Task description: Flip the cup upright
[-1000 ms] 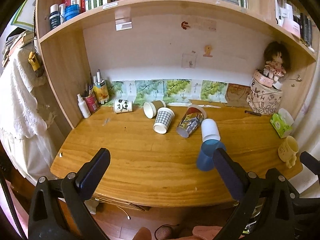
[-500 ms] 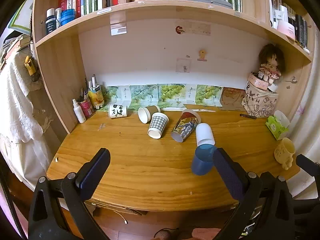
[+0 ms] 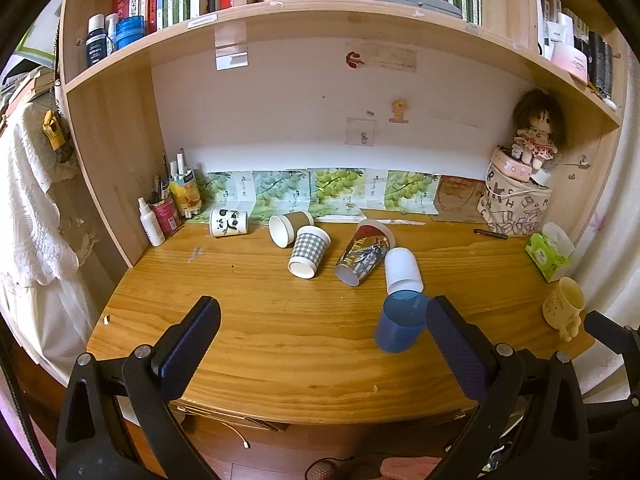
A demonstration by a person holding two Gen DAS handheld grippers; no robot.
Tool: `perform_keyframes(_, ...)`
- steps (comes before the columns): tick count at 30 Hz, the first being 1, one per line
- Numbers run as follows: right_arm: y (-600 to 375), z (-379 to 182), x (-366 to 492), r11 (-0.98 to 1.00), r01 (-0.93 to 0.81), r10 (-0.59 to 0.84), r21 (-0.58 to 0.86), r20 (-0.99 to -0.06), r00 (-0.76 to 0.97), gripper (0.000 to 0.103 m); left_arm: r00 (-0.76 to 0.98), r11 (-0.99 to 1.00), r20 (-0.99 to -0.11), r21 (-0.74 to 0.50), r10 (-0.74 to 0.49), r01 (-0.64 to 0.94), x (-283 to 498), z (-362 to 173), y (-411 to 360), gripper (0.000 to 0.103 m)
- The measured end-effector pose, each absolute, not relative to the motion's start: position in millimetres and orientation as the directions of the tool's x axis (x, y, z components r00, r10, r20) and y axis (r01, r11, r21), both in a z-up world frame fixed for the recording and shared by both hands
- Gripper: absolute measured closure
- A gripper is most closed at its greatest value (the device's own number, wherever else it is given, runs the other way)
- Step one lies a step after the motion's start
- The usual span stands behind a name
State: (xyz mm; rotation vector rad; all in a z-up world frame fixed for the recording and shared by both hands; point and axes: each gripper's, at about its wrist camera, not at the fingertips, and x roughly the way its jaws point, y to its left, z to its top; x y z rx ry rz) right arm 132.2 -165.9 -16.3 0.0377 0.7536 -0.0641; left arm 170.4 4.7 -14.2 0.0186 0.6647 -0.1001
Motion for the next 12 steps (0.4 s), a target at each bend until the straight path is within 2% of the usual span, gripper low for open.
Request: perform_keyframes(12, -167.1, -16.7, 131.2, 0.997, 0.071, -0.046, 0.008, -0.689, 0.723, 0.0, 0.783, 0.991, -0.61, -0.028, -0.123, 0.134, 165.1, -12.9, 3.3, 0.001)
